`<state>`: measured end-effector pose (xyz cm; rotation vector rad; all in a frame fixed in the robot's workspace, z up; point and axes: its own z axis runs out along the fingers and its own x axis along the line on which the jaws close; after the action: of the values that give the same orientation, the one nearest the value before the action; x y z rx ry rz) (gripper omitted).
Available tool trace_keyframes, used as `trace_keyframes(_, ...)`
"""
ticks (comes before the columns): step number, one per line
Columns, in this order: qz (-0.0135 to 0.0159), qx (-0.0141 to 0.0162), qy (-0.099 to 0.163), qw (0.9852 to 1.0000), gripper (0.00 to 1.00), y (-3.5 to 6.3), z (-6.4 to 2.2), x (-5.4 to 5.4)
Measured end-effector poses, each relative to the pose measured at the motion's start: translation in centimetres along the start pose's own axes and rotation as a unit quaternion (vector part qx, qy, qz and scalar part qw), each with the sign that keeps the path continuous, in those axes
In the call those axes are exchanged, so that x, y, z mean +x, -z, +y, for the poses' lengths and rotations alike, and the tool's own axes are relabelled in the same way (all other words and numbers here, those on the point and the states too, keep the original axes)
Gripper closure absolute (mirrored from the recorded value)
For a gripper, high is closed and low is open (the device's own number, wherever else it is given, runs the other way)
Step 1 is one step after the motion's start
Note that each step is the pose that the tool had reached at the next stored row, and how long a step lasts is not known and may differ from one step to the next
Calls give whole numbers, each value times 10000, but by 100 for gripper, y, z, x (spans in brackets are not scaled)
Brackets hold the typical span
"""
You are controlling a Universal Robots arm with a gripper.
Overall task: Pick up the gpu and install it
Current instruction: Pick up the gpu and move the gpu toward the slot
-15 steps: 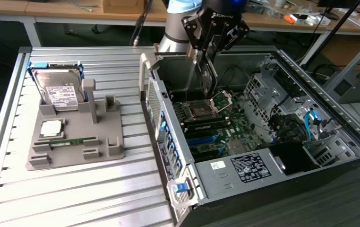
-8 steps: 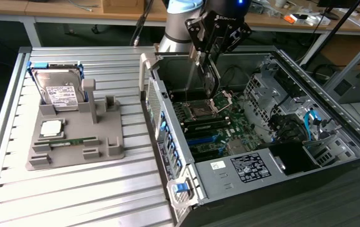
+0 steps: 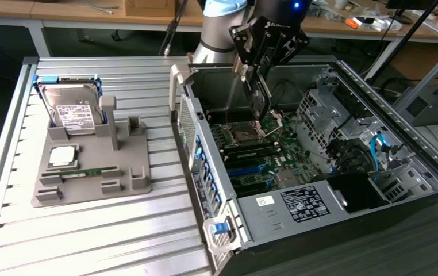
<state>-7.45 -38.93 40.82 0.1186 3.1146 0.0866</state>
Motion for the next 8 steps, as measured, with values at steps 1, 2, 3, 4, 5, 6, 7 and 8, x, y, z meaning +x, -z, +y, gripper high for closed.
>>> trace_keyframes(1,0,0,0,10000,73,-7,-1,-12)
trace_keyframes(2,0,0,0,10000,73,-11,-2,-20)
trace_keyframes(3,0,0,0,10000,73,-18,-2,-31)
trace_keyframes(4,0,0,0,10000,73,-24,-2,-43)
trace_keyframes(5,0,0,0,10000,73,-30,-1,-54)
trace_keyframes(6,0,0,0,10000,73,-35,0,-67)
trace_keyframes(7,0,0,-1,10000,73,-41,1,-81)
trace_keyframes(8,0,0,-1,10000,73,-46,1,-95)
